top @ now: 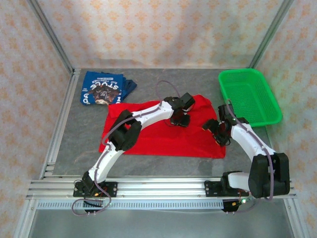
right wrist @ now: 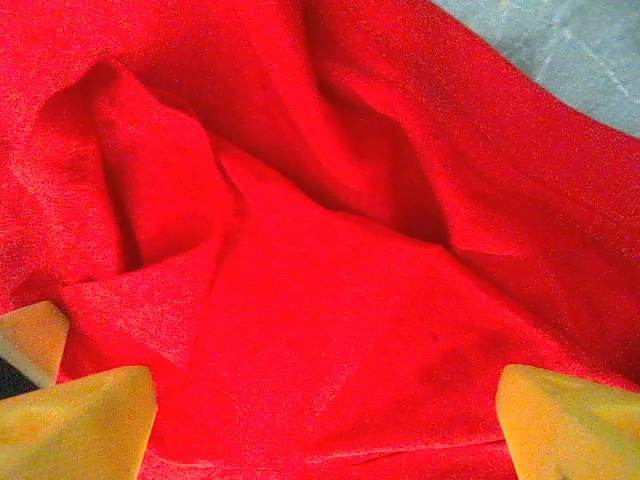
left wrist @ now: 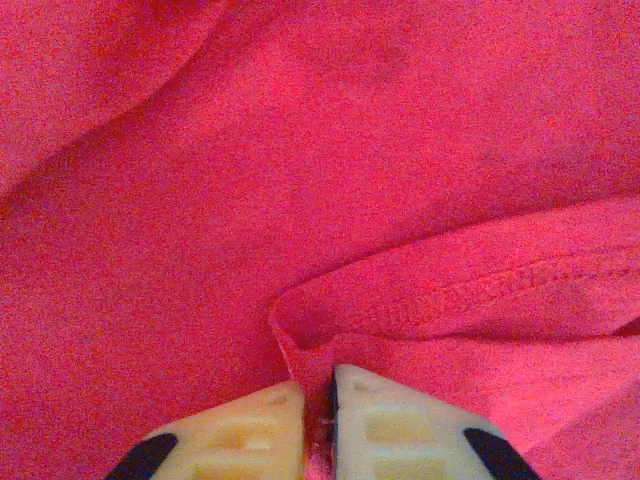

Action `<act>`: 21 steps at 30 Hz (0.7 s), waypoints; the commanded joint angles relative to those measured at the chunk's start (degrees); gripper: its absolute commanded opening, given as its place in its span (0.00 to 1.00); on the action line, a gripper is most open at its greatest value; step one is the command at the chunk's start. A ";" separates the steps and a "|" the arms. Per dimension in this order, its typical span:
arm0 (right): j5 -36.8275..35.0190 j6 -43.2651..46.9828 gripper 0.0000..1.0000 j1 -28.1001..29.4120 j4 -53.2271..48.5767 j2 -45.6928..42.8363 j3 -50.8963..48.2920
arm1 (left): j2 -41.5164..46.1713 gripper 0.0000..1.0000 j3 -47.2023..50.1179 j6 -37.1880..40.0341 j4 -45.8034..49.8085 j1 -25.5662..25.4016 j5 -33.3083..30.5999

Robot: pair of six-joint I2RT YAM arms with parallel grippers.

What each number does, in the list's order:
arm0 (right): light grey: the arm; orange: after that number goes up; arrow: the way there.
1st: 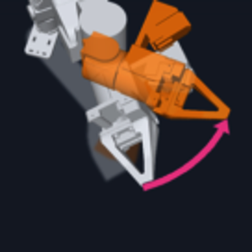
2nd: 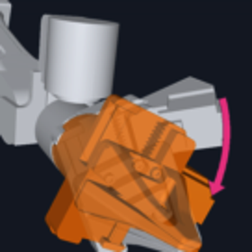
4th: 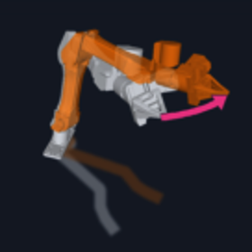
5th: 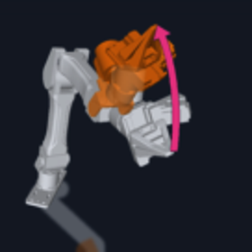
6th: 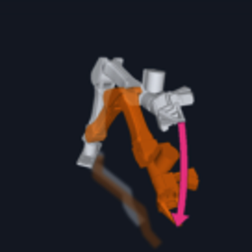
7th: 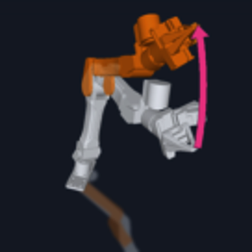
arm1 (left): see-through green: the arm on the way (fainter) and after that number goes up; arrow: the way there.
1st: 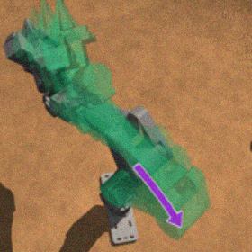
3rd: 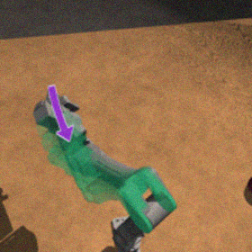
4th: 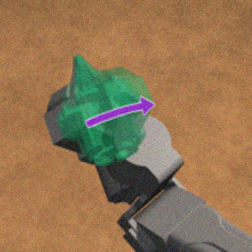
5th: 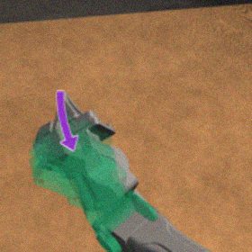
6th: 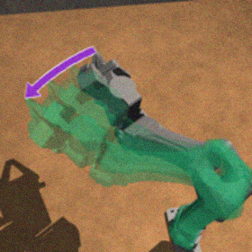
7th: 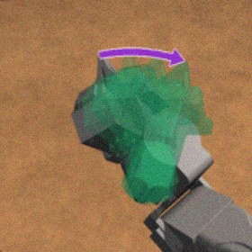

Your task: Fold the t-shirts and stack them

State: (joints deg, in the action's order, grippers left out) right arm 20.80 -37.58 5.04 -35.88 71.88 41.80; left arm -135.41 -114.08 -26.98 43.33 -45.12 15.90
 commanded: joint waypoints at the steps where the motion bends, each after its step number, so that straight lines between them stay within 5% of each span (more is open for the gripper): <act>1: -2.08 -2.98 0.88 -0.47 2.26 -0.87 -2.29 | 0.43 0.02 -1.10 -0.13 0.45 0.32 -1.20; 21: -6.97 -5.88 0.82 -0.82 2.13 6.56 -5.97 | 8.90 0.05 11.81 -5.35 -4.89 4.78 -6.21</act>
State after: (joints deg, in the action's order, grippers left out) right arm 16.32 -42.92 4.67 -33.82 76.01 36.86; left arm -129.14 -103.26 -30.59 39.07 -41.41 12.91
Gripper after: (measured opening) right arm 0.816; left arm 0.043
